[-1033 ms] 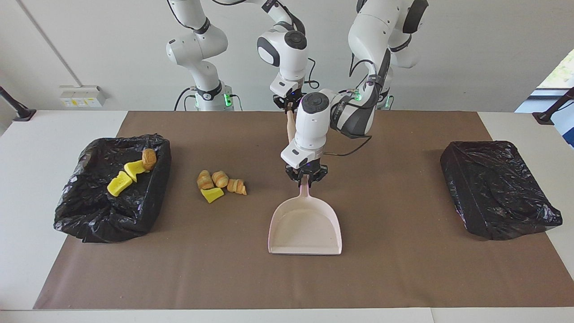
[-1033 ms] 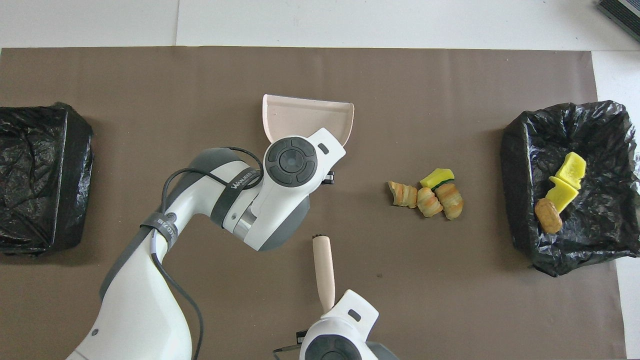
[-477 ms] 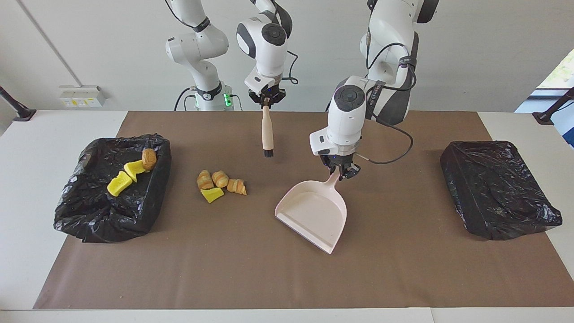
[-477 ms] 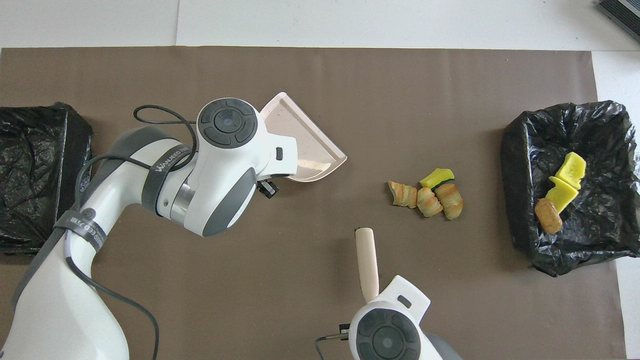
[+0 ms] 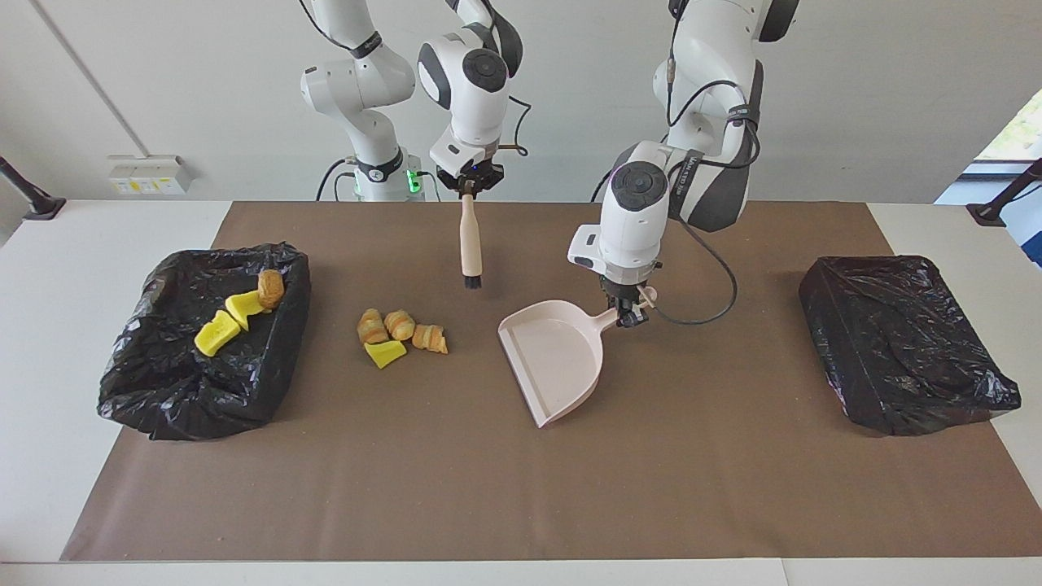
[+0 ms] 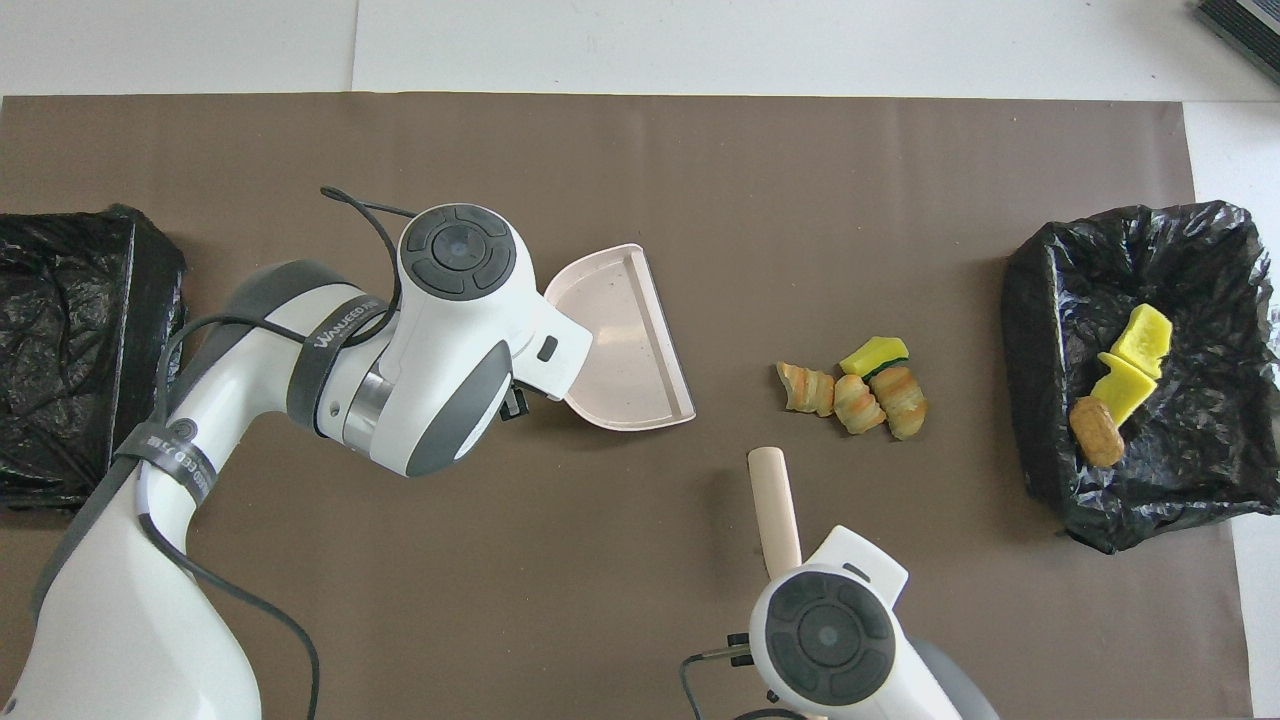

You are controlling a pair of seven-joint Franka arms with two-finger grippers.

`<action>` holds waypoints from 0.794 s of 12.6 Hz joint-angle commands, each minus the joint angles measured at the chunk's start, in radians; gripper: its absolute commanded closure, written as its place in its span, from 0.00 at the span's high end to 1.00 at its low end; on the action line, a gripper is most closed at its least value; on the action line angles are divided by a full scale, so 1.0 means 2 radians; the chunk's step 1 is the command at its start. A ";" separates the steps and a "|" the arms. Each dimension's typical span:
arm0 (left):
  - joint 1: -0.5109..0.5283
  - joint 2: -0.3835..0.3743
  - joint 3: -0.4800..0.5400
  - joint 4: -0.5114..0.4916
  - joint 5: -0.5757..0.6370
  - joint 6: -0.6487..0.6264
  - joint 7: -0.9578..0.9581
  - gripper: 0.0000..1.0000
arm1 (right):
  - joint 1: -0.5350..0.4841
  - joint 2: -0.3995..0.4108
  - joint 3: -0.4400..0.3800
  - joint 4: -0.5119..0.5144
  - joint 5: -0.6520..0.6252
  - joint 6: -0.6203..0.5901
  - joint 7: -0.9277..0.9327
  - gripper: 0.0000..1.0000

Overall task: Sweep and dump trash in bin
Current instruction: 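Sweep the tan and yellow pieces into the dustpan with the right gripper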

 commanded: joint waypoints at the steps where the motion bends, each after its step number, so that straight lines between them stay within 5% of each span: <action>1: -0.004 -0.035 0.000 -0.052 0.006 0.025 0.064 0.00 | -0.067 -0.039 -0.002 -0.011 -0.004 -0.022 -0.106 0.00; 6: -0.018 -0.063 -0.001 -0.114 0.006 0.071 0.060 0.00 | -0.175 -0.037 -0.004 -0.007 -0.020 0.029 -0.204 0.00; 8: -0.018 -0.070 -0.001 -0.128 0.006 0.075 0.060 0.00 | -0.185 0.012 -0.004 0.031 -0.049 0.075 -0.198 0.00; 10: -0.029 -0.081 0.000 -0.146 0.006 0.078 0.056 0.00 | -0.188 0.086 -0.001 0.081 -0.167 0.065 -0.188 0.00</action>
